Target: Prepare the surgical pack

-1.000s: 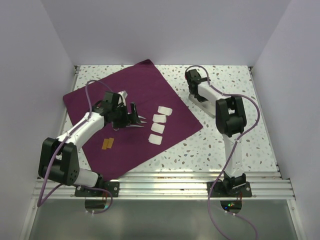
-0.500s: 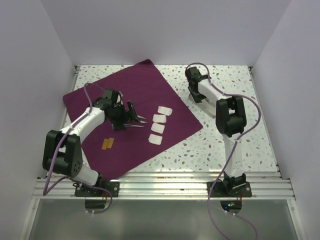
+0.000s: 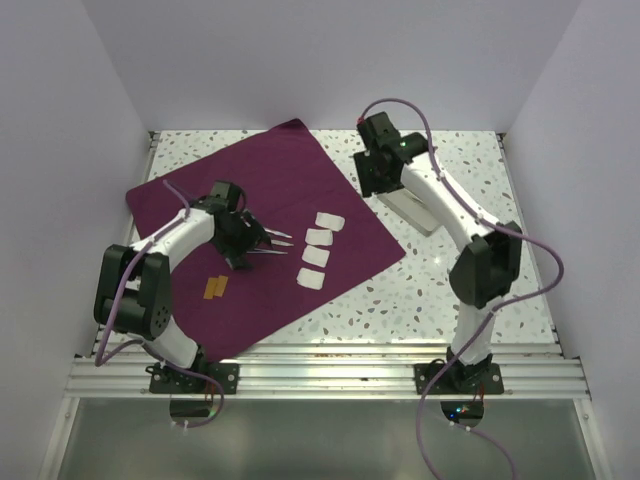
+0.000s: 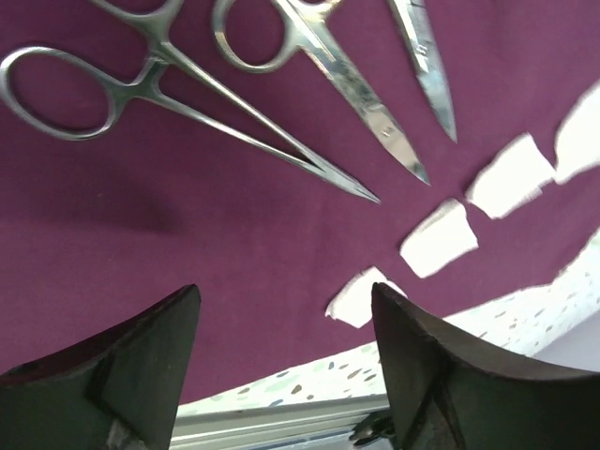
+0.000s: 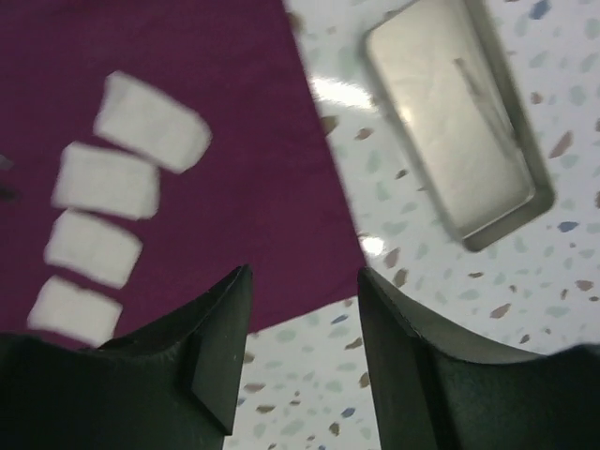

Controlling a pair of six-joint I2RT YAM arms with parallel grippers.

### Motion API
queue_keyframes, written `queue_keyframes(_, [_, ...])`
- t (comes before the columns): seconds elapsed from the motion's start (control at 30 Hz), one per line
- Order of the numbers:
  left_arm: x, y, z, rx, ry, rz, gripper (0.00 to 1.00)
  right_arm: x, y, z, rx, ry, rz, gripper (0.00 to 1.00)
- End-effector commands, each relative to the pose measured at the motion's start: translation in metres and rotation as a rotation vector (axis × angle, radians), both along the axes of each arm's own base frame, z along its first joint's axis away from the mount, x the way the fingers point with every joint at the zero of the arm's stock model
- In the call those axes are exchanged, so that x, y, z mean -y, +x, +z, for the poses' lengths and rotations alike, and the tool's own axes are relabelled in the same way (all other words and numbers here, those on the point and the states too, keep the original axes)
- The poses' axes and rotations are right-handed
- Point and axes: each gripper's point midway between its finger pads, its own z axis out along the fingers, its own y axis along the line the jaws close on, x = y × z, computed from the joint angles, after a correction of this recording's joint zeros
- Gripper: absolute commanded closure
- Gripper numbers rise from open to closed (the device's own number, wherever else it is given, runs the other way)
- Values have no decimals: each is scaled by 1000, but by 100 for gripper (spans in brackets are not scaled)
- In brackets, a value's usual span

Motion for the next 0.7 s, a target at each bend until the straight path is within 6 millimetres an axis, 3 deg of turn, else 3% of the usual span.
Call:
queue_keyframes(0.0, [-14,19,7,-36,55,181,26,-35,-67,17,-70,139,88,48])
queue_keyframes(0.03, [-16,19,5,-52,64,206,30,-33,-75,15,-79,144,94,48])
queue_keyframes(0.07, [-14,22,5,-66,47,244,32,-26,-84,26,-49,156,86,48])
queue_keyframes(0.1, [-12,24,4,-72,31,259,34,-18,-94,12,-71,132,78,48])
queue_keyframes(0.17, [-8,30,1,-98,9,304,36,-8,-106,18,-41,131,88,48])
queue_keyframes(0.2, [-7,32,-1,-106,4,313,39,-2,-114,7,-62,111,86,48])
queue_keyframes(0.3, [-5,33,-14,-169,13,344,49,10,-130,4,-62,98,86,48])
queue_keyframes(0.5, [-6,39,-24,-228,31,420,56,12,-144,-4,-66,121,104,48])
queue_keyframes(0.67, [-6,53,-22,-240,52,445,56,14,-147,-6,-63,119,121,48])
